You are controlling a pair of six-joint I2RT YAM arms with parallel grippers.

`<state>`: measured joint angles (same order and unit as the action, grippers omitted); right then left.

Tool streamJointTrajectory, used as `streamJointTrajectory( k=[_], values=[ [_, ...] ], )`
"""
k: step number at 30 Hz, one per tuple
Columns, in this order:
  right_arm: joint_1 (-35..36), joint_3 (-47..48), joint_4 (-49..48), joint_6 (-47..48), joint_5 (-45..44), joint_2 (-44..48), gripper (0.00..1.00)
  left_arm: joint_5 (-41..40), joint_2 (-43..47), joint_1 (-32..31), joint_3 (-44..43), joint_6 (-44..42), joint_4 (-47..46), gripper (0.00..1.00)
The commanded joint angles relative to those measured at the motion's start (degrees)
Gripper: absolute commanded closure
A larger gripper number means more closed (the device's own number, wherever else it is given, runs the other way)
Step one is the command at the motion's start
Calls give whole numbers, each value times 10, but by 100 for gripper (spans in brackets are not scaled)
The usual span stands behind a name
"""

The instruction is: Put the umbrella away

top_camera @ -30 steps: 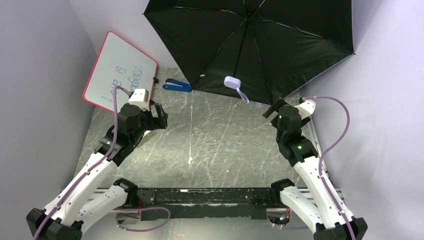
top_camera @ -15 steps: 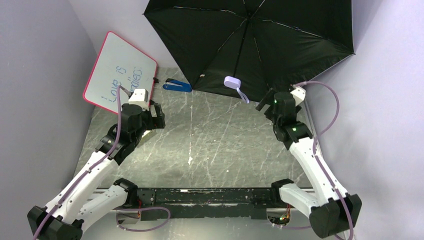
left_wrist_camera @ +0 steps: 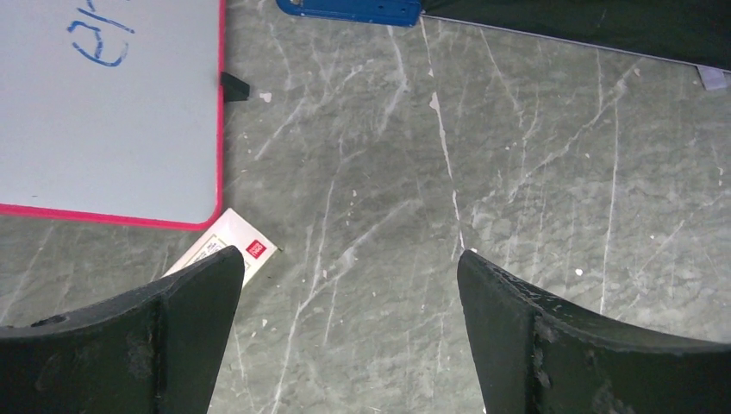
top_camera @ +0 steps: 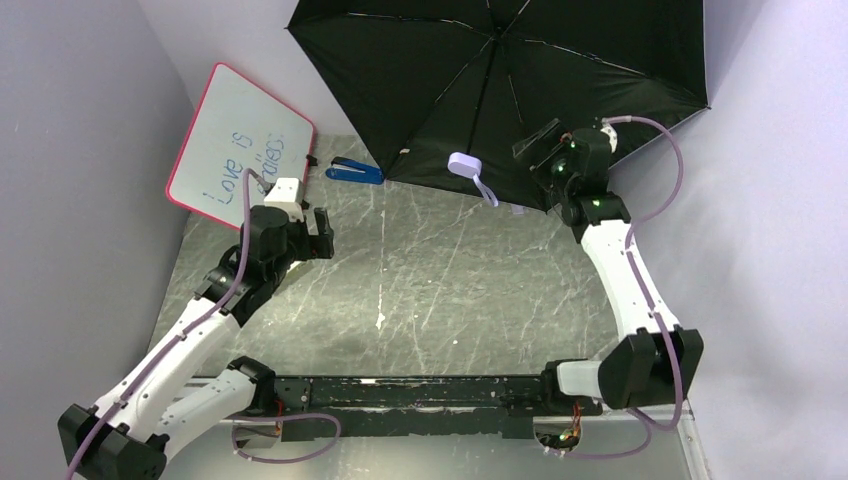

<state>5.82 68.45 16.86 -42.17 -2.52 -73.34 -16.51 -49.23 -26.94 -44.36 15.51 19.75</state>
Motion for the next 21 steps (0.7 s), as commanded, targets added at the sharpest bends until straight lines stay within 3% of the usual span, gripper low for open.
streamJointTrajectory(
  k=[1,6,13,21],
  values=[
    [-30,26,-87,-79,103,-44,2,37,-8,5,-16,-11,-20,3],
    [-46,61,-178,-133,147,-102,4,66,-5,9,-4,0,-24,3],
    [-46,171,-181,-170,145,-196,8,68,-16,11,-2,1,-28,3],
    [-46,280,-236,-247,218,-317,11,91,-33,15,-3,1,-30,3]
  ],
)
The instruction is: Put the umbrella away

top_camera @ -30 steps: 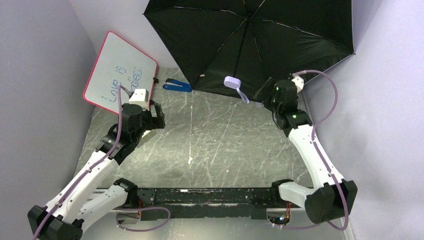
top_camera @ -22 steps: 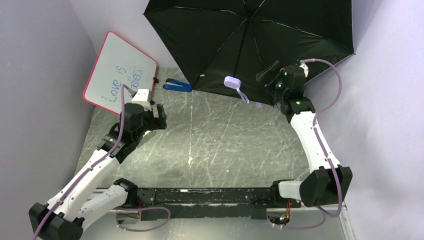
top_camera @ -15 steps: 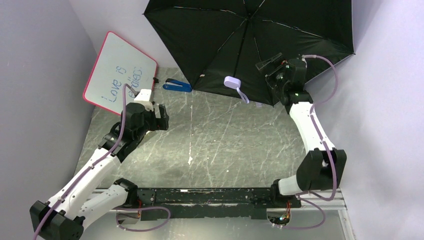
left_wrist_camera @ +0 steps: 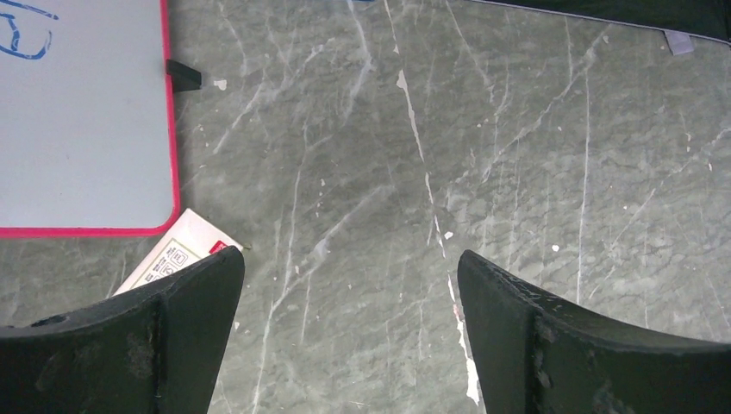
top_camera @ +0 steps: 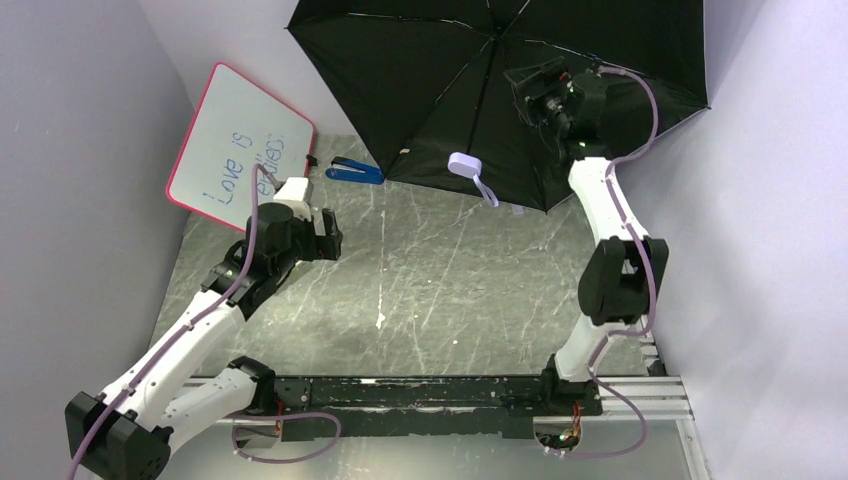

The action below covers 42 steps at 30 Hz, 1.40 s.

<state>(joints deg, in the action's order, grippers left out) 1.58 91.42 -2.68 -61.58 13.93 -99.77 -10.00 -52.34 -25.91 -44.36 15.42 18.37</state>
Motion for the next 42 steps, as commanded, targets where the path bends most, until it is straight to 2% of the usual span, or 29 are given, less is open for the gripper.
streamJointTrajectory(
  k=[1,7,10,26,30,37,42],
  values=[
    [-3,62,-50,-65,63,-66,11,29,-2,5,-2,2,-17,3],
    [-3,132,-88,-102,95,-138,13,44,-14,6,-4,2,-21,3],
    [-3,137,-119,-124,109,-156,15,46,-15,7,-4,3,-20,3],
    [8,148,-169,-127,94,-170,19,46,-17,8,-3,3,-18,3],
    [13,182,-163,-135,114,-197,29,46,-19,8,-4,3,-18,3],
    [24,283,-129,-130,157,-275,53,51,-25,9,-3,4,-18,3],
    [27,289,-142,-129,157,-288,63,50,-28,9,-4,4,-18,3]
  ],
)
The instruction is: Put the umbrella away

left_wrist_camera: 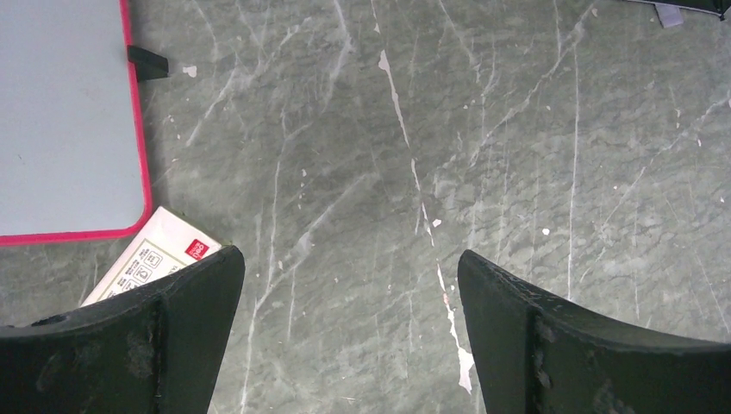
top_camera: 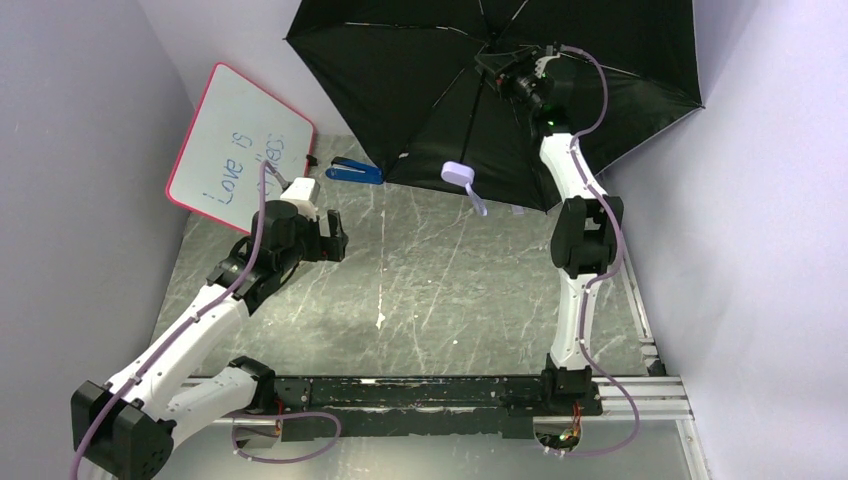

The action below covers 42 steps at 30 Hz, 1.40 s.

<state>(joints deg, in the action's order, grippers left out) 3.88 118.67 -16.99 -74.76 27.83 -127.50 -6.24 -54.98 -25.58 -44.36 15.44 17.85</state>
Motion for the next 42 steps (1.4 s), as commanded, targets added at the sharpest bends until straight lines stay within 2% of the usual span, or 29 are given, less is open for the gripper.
streamJointTrajectory(
  k=[1,6,14,21,26,30,34,36,42],
  values=[
    [4,16,0,7,17,-10,65,11,-2,5,-4,3,-12,3],
    [5,6,-17,27,17,1,79,14,-3,8,-1,7,-19,3],
    [8,-54,-82,54,22,66,98,83,6,41,12,26,-60,3],
    [23,-175,-112,110,-5,191,100,165,22,41,-18,71,-84,3],
    [43,-274,-140,149,-25,276,100,220,25,41,-77,84,-99,3],
    [66,-355,-196,169,-36,340,100,225,11,41,-136,98,-80,3],
    [91,-405,-223,174,-52,384,100,297,-11,40,-174,116,-85,3],
    [107,-427,-234,174,-75,404,100,316,-18,18,-179,127,-105,3],
    [146,-468,-257,150,-124,444,100,255,-31,-99,-183,107,-140,3]
  ],
)
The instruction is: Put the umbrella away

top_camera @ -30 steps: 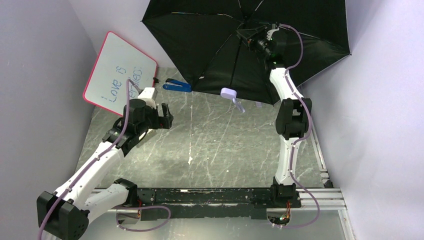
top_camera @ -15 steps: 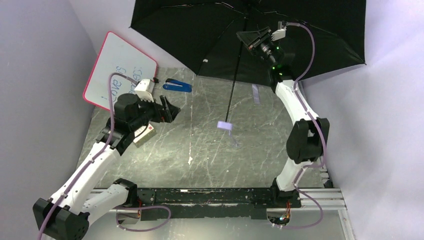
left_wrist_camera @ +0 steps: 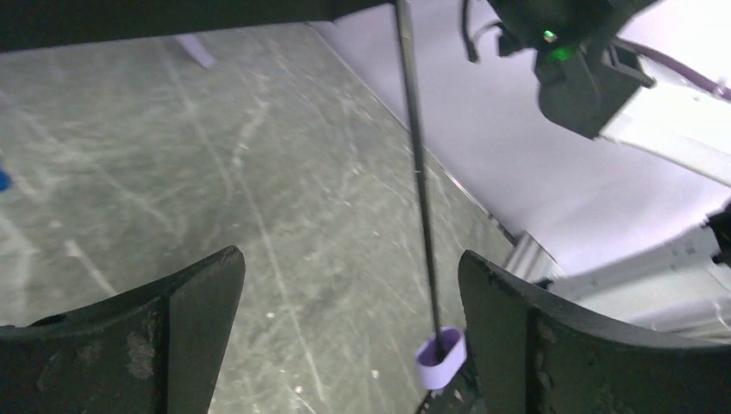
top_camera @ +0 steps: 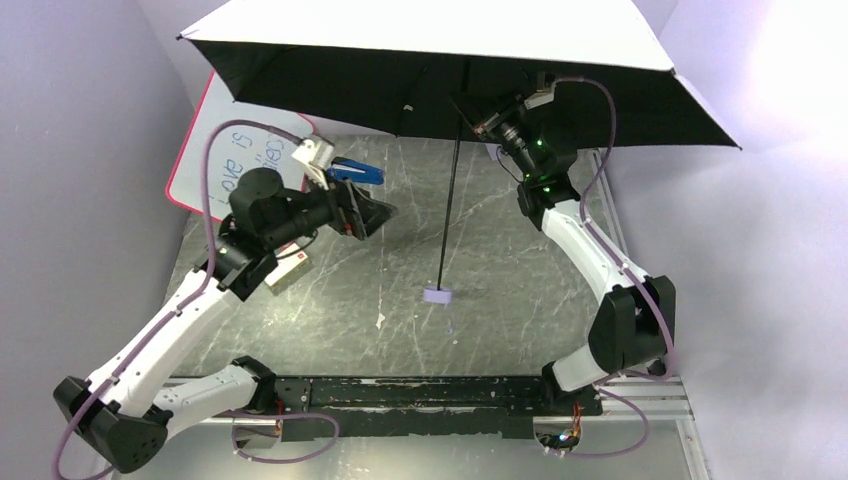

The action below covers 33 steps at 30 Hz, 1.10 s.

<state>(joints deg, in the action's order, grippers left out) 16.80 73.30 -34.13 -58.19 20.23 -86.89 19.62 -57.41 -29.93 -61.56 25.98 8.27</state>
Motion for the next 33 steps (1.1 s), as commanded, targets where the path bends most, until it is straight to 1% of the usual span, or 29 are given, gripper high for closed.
streamJointTrajectory(
  k=[1,5,9,12,14,17,24,25,26,29,31,33],
  values=[
    [22,-28,-100,-26,-54,42,100,-5,-6,-66,-5,6,-58,3],
    [36,-55,-152,-64,-76,50,100,-1,-4,-91,30,38,-138,3],
    [39,-68,-241,-127,-59,33,100,6,-16,-102,47,77,-216,3],
    [42,-69,-290,-163,-39,17,100,1,-40,-108,40,83,-250,3],
    [47,-70,-313,-178,-32,10,100,-3,-61,-111,26,74,-255,3],
    [58,-67,-323,-178,-22,9,100,-2,-91,-114,1,65,-269,3],
    [80,-55,-312,-159,-15,16,100,15,-165,-129,-47,67,-311,3],
    [82,-52,-312,-159,-11,14,100,18,-173,-129,-52,68,-317,0],
    [83,-51,-314,-159,-7,14,100,24,-181,-130,-58,69,-324,12],
    [85,-51,-326,-166,0,8,100,49,-206,-130,-81,67,-329,33],
    [85,-50,-331,-168,3,5,100,59,-213,-131,-87,70,-337,45],
    [85,-49,-332,-166,5,6,100,62,-212,-131,-82,73,-351,54]
  ],
)
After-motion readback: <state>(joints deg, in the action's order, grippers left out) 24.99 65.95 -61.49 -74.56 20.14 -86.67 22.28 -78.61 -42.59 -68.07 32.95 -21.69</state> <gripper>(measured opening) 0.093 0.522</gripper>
